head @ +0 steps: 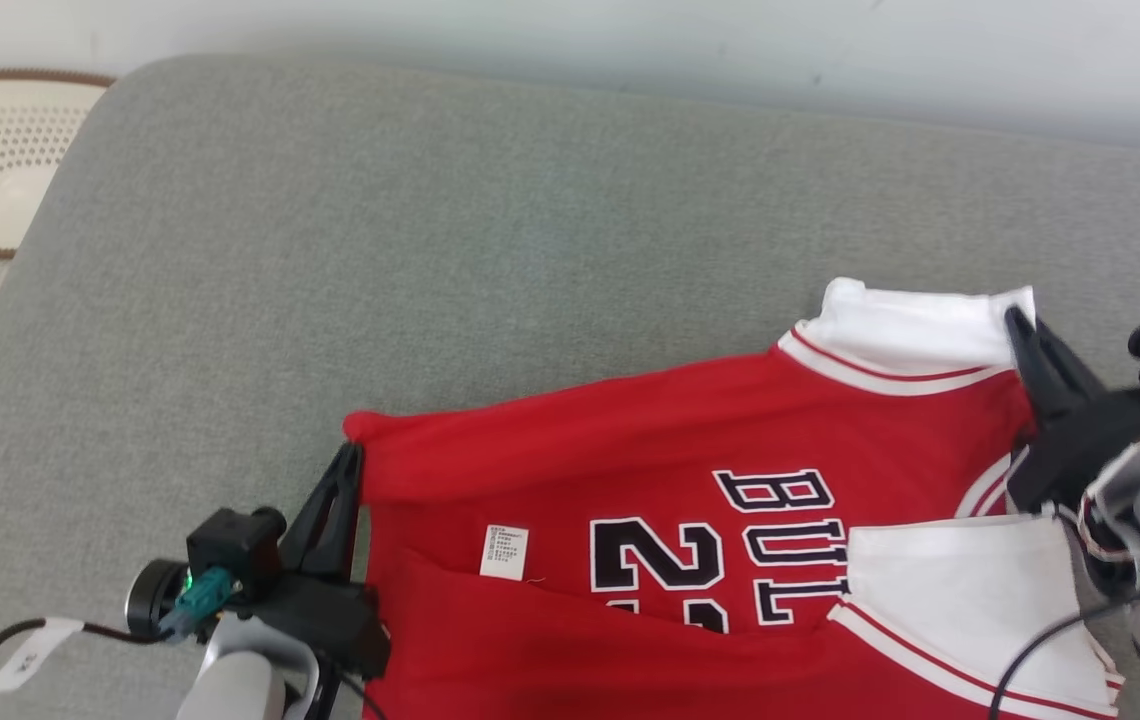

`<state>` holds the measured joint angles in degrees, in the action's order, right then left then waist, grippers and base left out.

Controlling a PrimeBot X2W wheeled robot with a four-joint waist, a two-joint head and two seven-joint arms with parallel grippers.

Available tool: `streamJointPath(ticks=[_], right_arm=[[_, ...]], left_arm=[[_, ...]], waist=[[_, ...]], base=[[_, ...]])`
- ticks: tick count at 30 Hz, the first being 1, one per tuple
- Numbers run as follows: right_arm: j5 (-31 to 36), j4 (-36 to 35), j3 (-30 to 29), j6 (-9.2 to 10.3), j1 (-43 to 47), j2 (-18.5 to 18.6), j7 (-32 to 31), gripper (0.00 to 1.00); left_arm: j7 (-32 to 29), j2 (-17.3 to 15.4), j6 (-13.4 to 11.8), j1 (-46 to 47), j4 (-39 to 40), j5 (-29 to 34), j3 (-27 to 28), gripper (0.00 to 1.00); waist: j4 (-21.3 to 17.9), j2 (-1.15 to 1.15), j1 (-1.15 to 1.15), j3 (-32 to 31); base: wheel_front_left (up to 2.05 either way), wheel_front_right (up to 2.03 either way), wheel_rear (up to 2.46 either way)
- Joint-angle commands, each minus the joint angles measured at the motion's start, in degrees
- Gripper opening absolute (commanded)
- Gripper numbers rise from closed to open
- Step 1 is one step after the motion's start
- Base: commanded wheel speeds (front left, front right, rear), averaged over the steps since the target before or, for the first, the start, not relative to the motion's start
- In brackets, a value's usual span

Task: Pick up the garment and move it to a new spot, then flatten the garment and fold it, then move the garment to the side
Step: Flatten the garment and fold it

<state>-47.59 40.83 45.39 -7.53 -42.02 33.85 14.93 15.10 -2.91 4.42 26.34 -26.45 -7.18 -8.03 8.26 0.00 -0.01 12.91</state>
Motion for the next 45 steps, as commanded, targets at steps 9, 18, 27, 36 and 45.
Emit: streamJointPath(ticks=[9,18,27,36,45], right_arm=[[1.5,-9.9,-5.2,0.09,13.4,0.4,0.3,0.00],[1.9,-11.2,-7.7,0.09,21.9,-1.6,0.3,0.00],[2.8,-10.6,-9.6,0.09,25.5,-3.1,0.3,0.00],[4.3,-9.6,-15.9,0.09,27.5,-4.2,0.3,1.00],[10.1,-11.6,-22.5,0.08,30.2,-7.5,0.3,1.00]], left_arm=[[0.1,0.0,0.7,-6.1,-1.2,1.6,3.9,0.00],[0.1,-0.1,0.9,-11.8,-0.4,0.3,5.3,0.00],[0.1,-0.1,0.0,-15.4,-0.5,-1.3,4.7,0.00],[0.1,0.0,-2.7,-18.2,-0.8,-2.1,6.1,1.00],[0.1,0.0,-3.5,-20.7,1.8,-1.6,6.8,1.00]], waist=[[-3.8,0.00,0.01,-4.3],[-4.6,0.00,0.01,-6.5],[-4.4,0.00,0.01,-7.7],[-4.6,0.00,0.01,-9.5],[-3.9,0.00,0.01,-9.1]], base=[[0.00,0.00,0.00],[0.00,0.00,0.00],[0.00,0.00,0.00],[0.00,0.00,0.00],[0.00,0.00,0.00]])
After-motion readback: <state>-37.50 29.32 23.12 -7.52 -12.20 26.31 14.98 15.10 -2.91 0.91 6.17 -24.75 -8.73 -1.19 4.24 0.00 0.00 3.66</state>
